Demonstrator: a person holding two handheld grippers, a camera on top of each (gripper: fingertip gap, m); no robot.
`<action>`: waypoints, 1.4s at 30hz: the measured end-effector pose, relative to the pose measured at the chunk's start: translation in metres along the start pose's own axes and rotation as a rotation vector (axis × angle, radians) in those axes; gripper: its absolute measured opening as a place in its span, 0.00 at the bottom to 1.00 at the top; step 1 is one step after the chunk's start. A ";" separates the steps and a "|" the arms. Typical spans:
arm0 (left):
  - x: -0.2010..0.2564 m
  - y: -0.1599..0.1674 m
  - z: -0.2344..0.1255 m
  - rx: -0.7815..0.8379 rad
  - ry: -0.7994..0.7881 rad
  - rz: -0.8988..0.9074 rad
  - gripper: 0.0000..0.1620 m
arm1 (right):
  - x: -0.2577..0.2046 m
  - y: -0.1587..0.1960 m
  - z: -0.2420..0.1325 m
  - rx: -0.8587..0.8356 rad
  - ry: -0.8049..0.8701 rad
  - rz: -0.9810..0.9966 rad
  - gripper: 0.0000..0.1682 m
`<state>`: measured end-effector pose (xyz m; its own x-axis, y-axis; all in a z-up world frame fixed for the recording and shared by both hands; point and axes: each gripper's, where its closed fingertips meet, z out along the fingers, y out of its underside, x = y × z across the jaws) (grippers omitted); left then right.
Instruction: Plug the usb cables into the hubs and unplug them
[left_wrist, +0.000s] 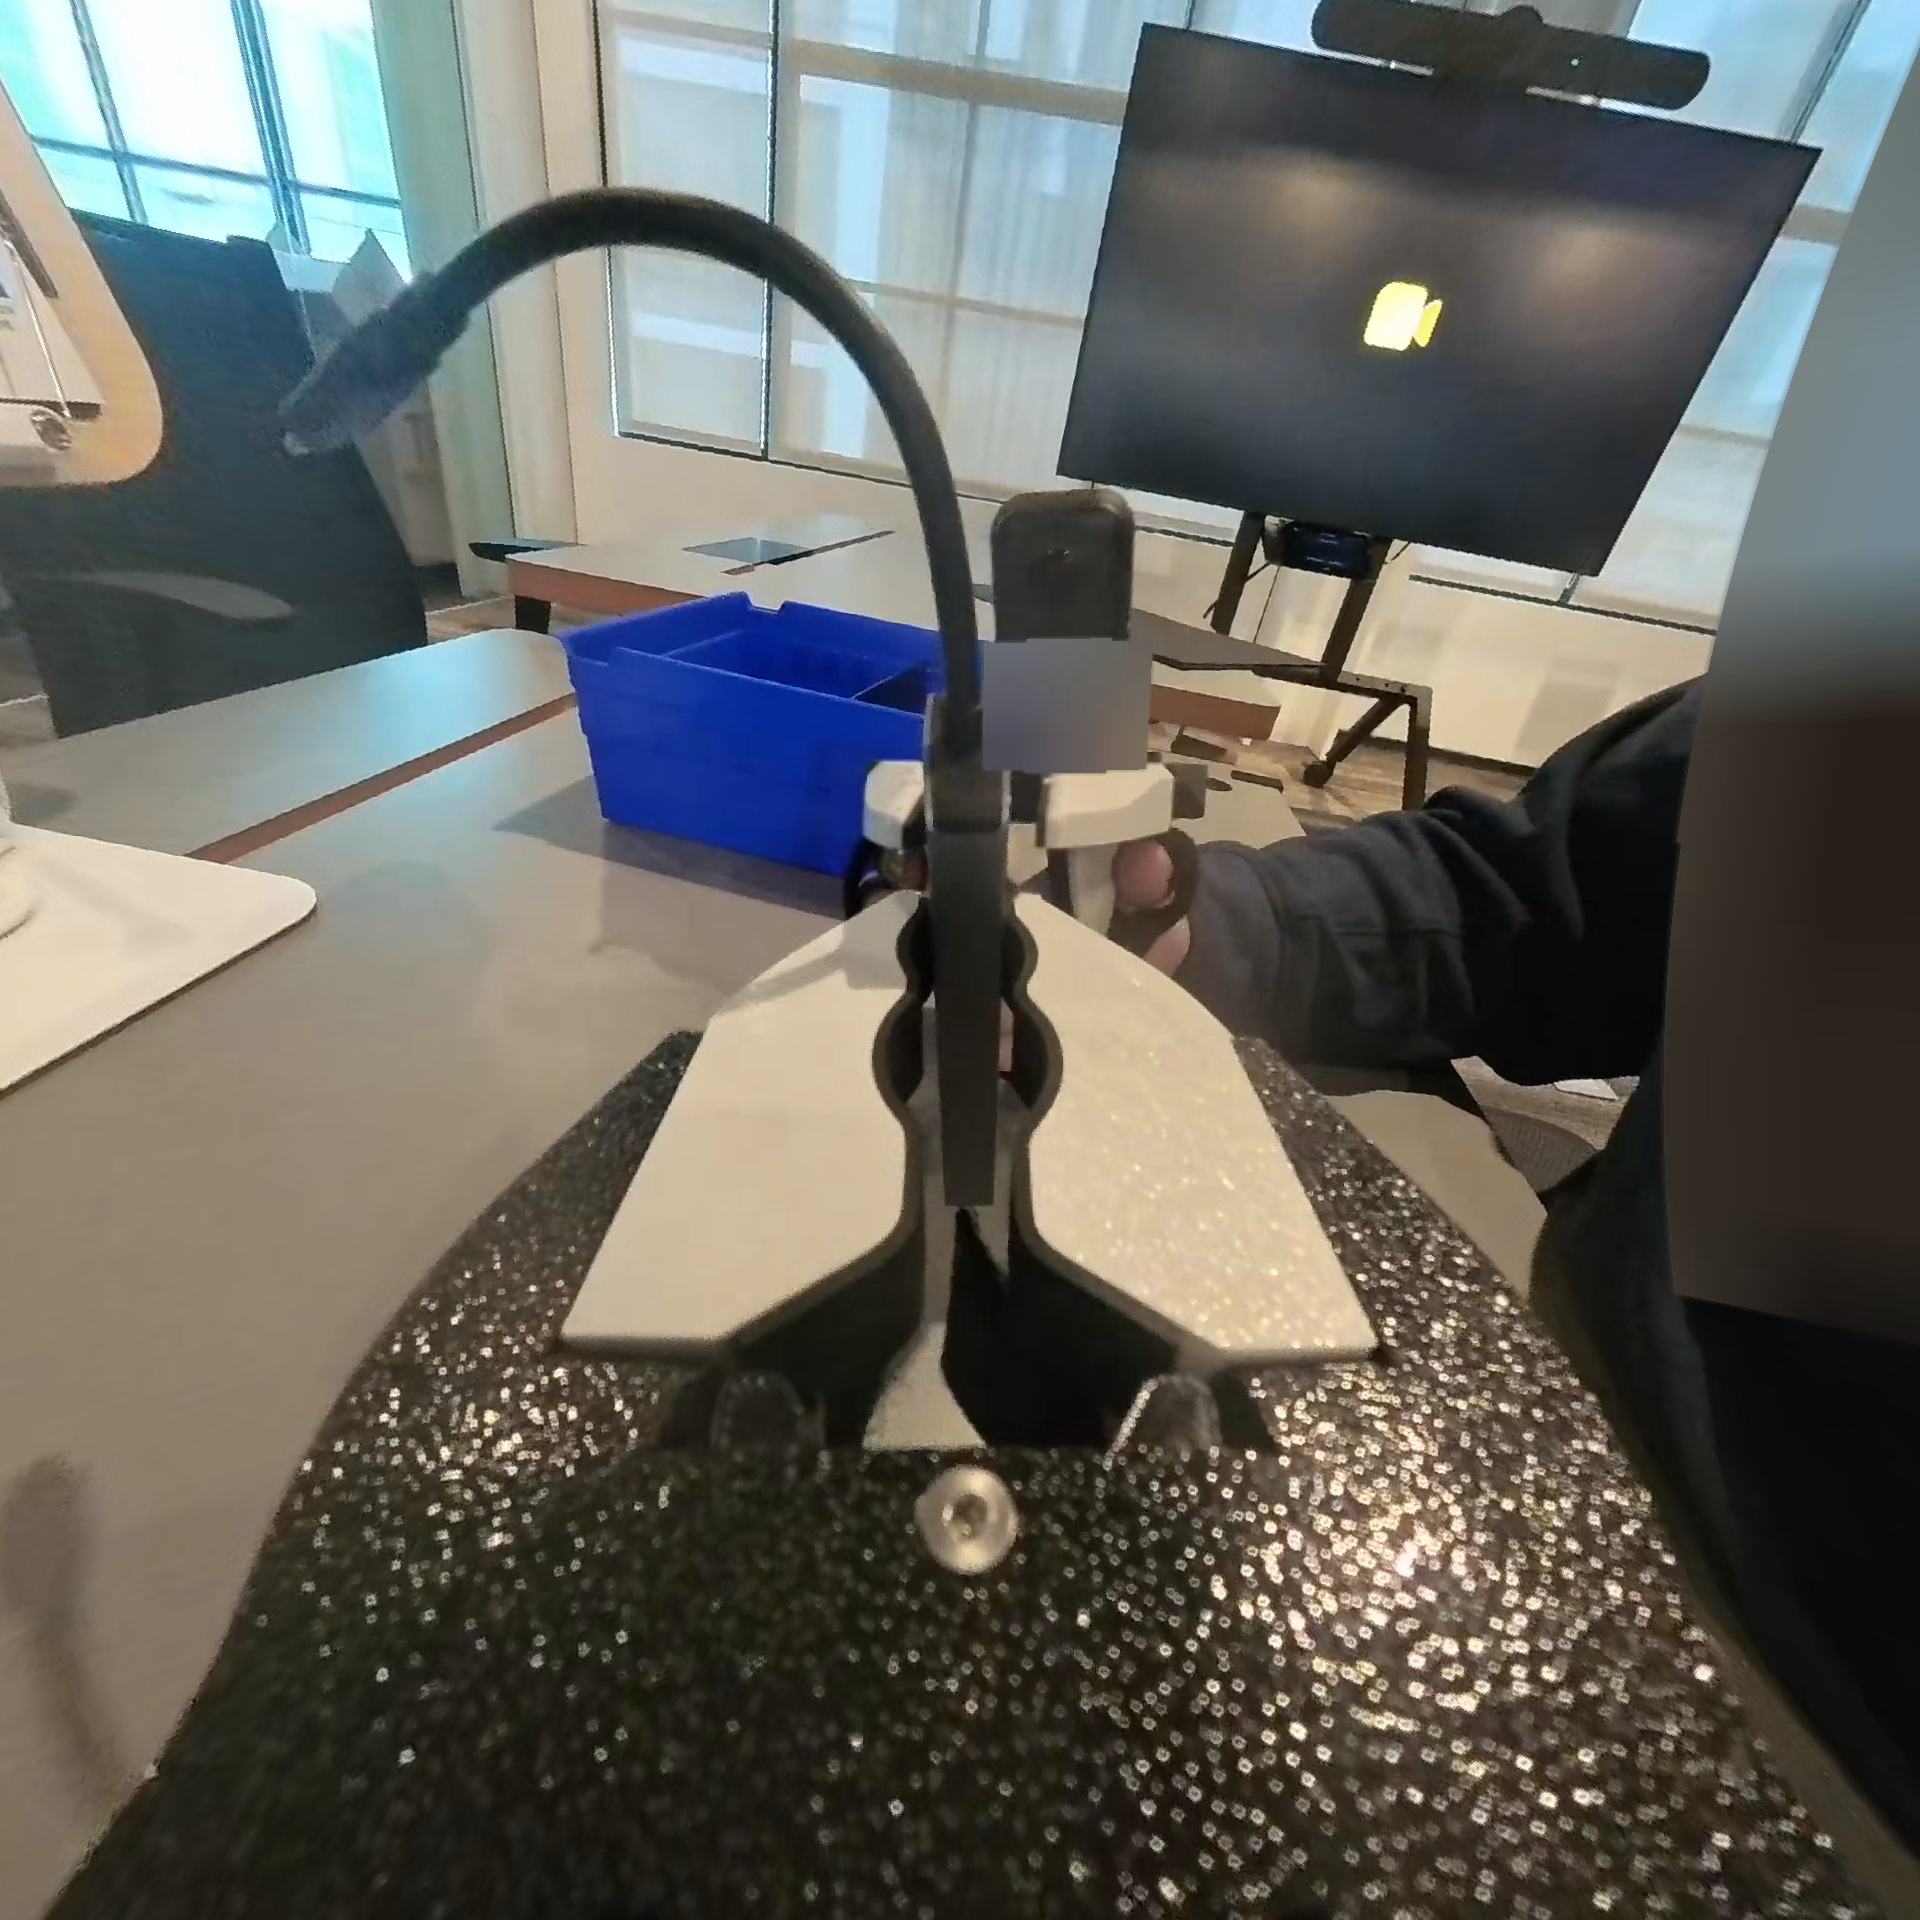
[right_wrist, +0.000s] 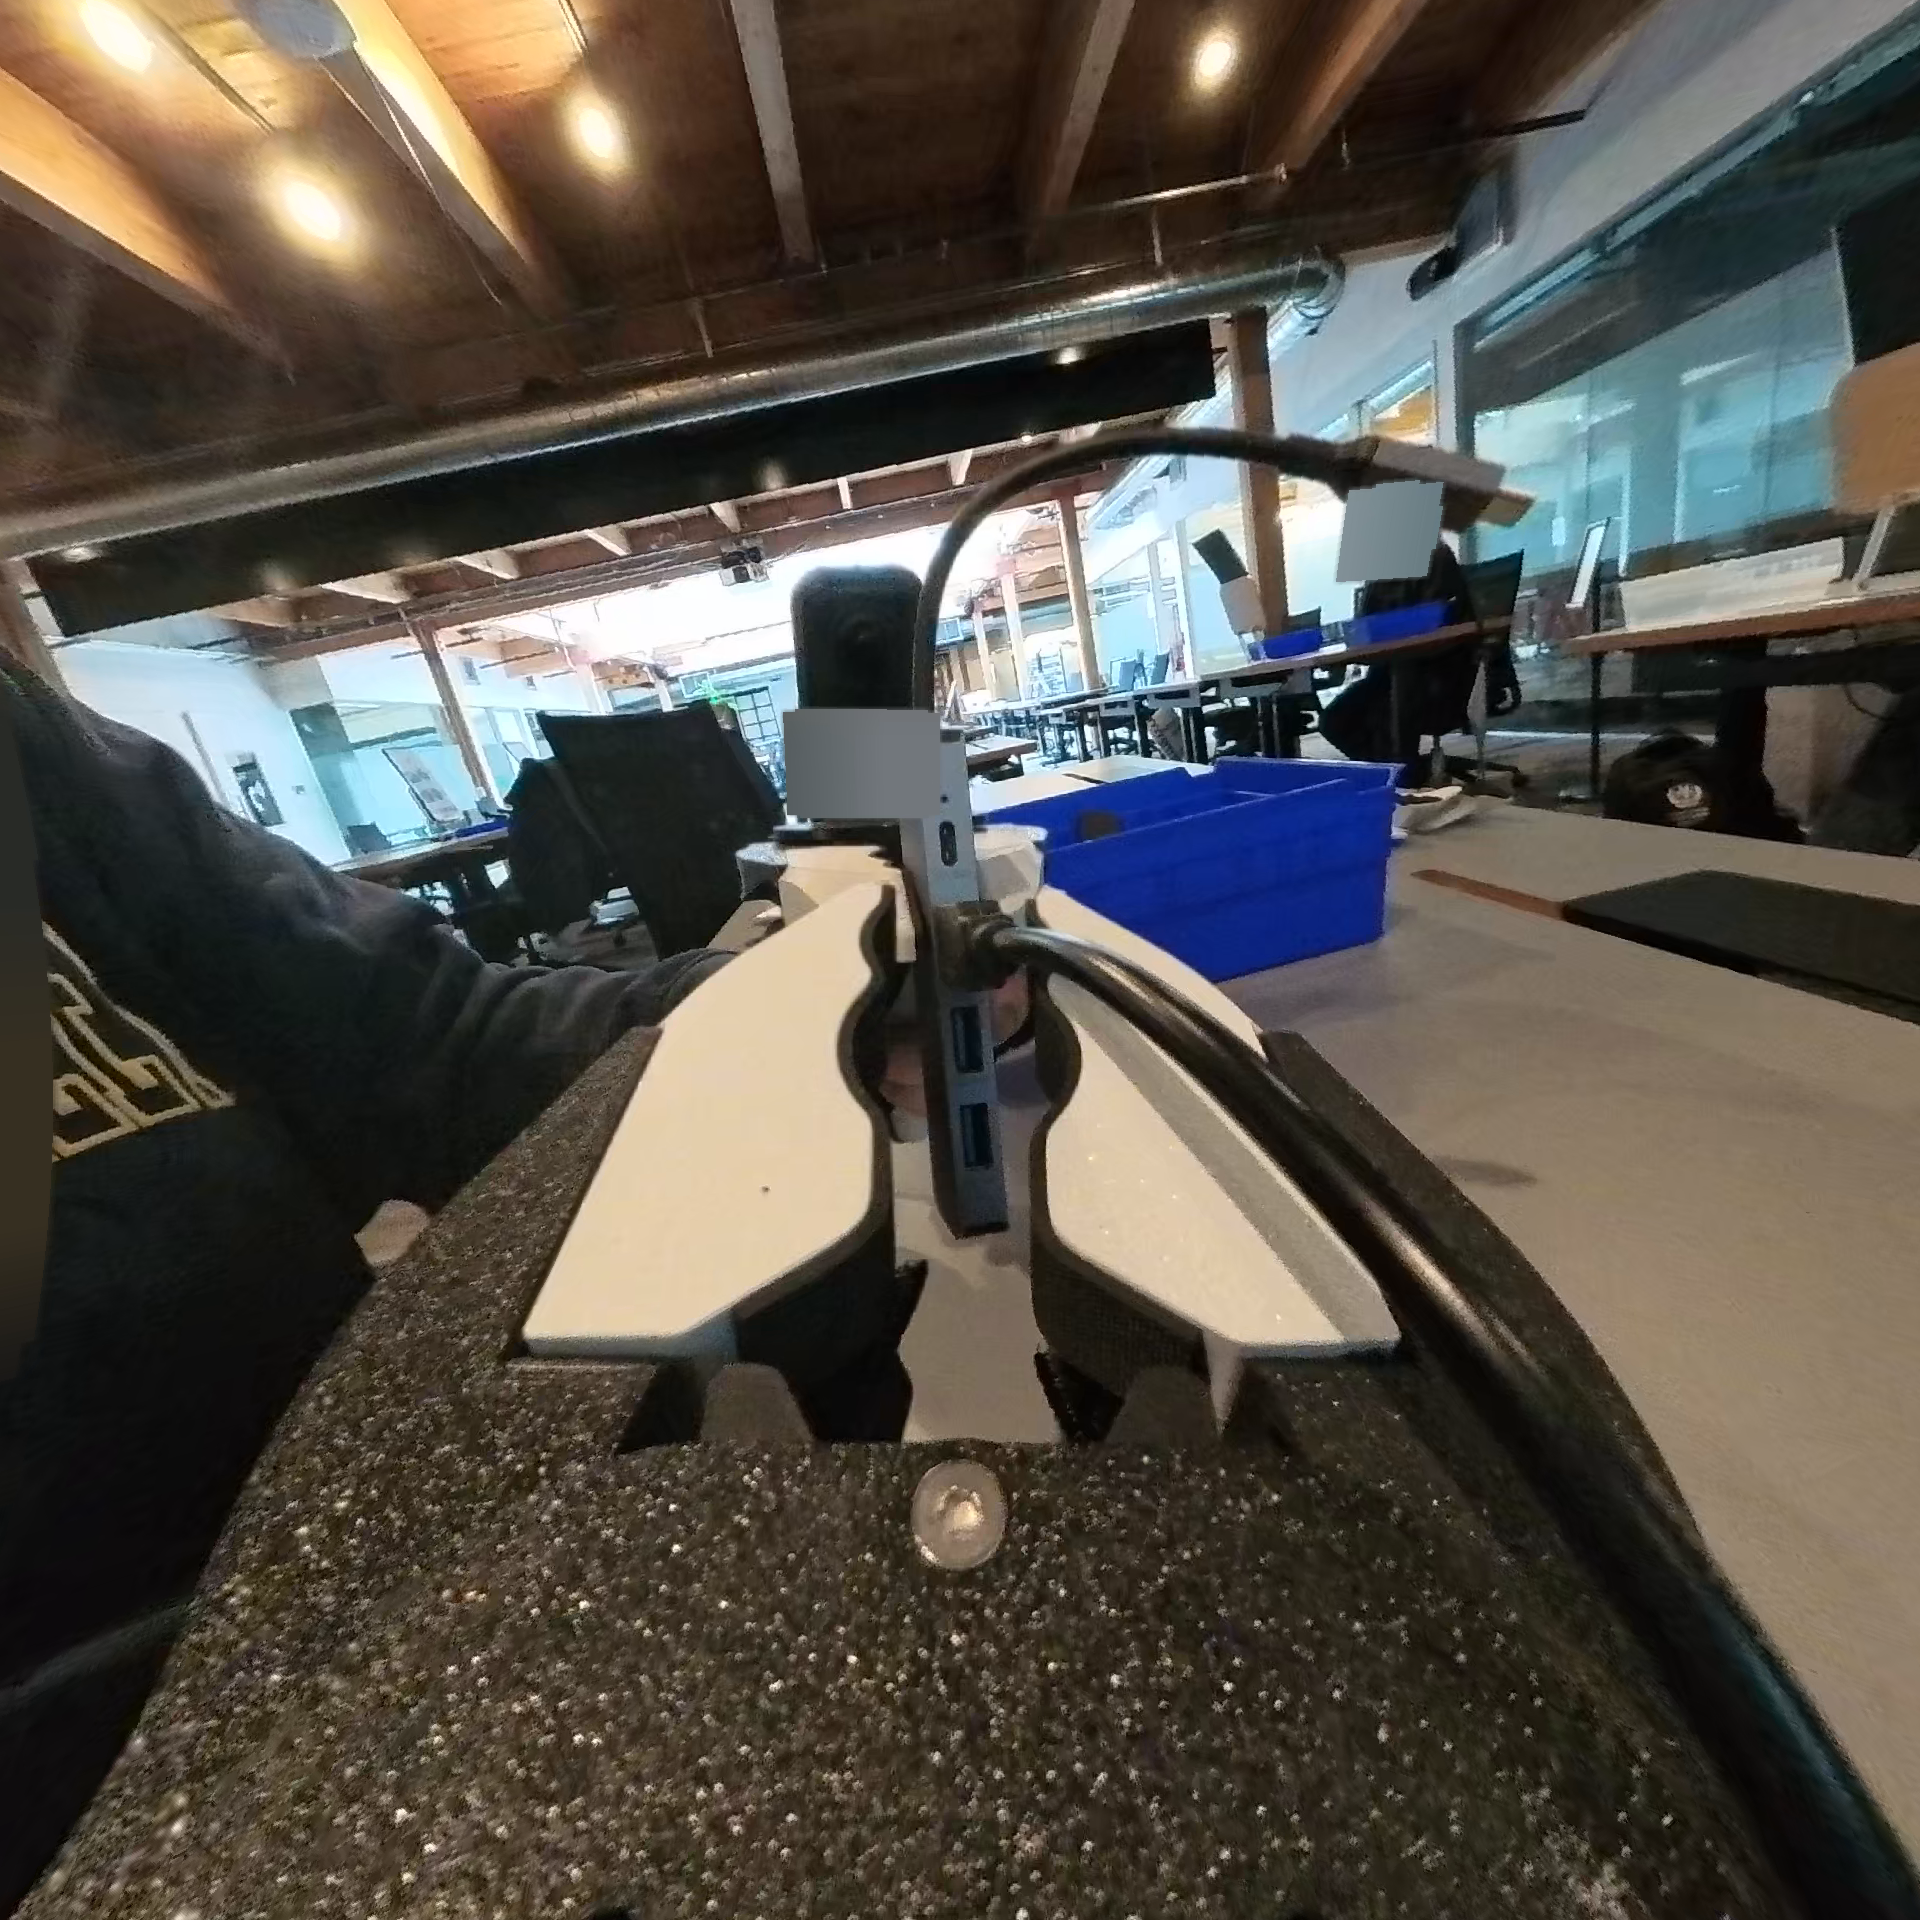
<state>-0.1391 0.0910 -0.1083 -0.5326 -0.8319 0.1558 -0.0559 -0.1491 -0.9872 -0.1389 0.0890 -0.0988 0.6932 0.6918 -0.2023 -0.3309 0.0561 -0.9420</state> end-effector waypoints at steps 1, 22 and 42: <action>0.000 0.000 0.000 0.001 0.002 -0.001 0.07 | 0.001 0.000 0.000 -0.002 0.001 0.001 0.13; 0.008 0.006 0.000 -0.089 0.066 0.045 0.07 | -0.008 0.010 0.001 -0.158 -0.084 -0.037 0.05; 0.023 0.002 -0.002 -0.092 0.152 0.104 0.07 | -0.024 0.007 0.001 -0.180 -0.152 -0.131 0.05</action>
<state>-0.1531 0.0725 -0.1072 -0.6602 -0.7492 0.0534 -0.0677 -0.0115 -0.9976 -0.1579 0.0736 -0.1005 0.6144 0.7877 -0.0455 -0.1160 0.0332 -0.9927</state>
